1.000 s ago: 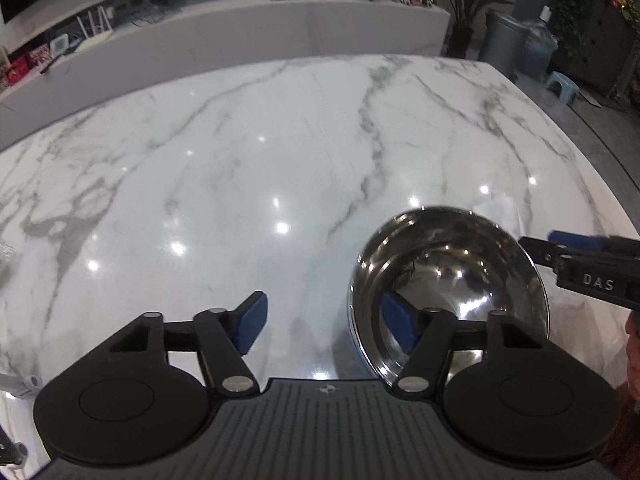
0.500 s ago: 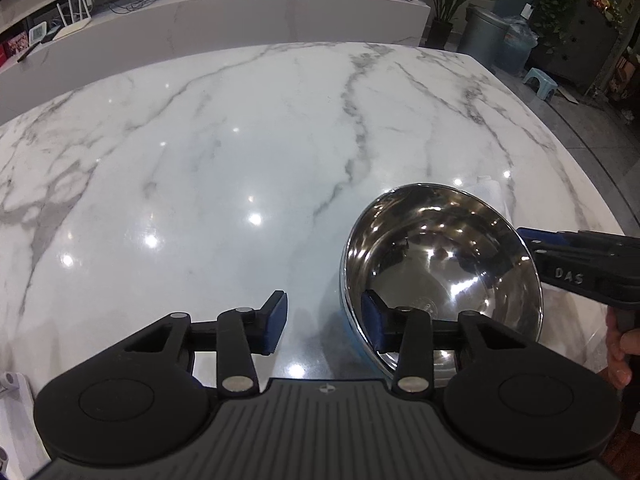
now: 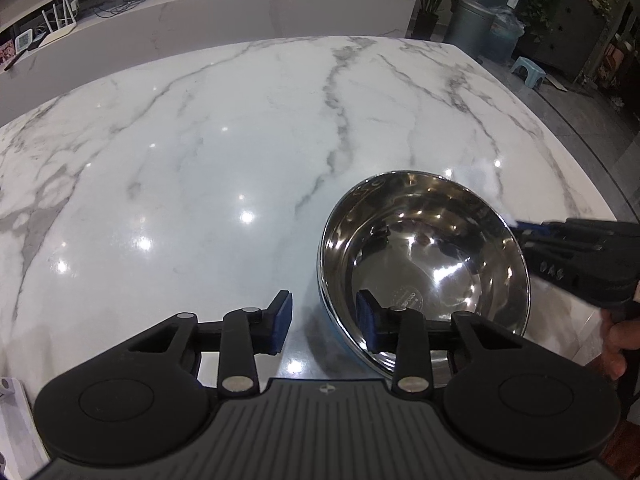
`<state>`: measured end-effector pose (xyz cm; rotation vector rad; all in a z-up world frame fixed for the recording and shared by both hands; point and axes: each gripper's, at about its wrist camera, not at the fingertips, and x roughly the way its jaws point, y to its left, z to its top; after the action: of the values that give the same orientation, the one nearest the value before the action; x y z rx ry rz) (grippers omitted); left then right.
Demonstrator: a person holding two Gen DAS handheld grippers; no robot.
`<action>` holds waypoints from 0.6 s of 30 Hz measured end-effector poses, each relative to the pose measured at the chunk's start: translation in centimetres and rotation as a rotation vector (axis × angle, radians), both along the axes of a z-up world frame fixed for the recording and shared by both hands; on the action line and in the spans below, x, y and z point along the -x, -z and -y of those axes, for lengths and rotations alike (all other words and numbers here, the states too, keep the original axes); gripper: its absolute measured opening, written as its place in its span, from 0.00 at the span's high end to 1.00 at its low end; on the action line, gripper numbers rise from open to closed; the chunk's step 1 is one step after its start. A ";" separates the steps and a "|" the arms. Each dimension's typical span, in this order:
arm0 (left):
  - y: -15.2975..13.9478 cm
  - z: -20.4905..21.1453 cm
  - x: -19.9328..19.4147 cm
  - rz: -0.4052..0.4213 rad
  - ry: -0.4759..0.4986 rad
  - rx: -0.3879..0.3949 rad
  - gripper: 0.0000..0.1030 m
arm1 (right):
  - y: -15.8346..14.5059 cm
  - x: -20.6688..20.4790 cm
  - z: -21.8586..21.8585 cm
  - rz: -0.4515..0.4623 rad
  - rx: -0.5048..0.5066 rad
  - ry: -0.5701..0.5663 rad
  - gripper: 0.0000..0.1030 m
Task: Clean bowl
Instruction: 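Lift the towel with the right tool into the bowl while the left tool grips the bowl rim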
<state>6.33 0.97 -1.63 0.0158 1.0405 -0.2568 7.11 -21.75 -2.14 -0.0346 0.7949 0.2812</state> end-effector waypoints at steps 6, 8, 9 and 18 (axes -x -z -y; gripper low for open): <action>-0.1 0.1 0.3 0.007 0.018 -0.002 0.70 | -2.2 0.6 0.3 0.041 -0.049 -0.025 0.91; -0.2 0.2 0.4 0.010 0.027 -0.006 0.73 | -3.7 0.5 0.3 0.033 -0.102 -0.067 0.91; -0.2 0.3 0.4 0.009 0.035 -0.005 0.74 | -4.4 0.4 0.1 0.020 -0.122 -0.100 0.91; -0.1 0.5 0.4 0.012 0.059 -0.011 0.84 | -6.0 0.1 -4.7 -0.131 -0.079 -0.369 0.91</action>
<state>5.97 0.48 -1.58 0.0573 1.0303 -0.3041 6.97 -17.09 3.87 -0.0896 0.9056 0.6699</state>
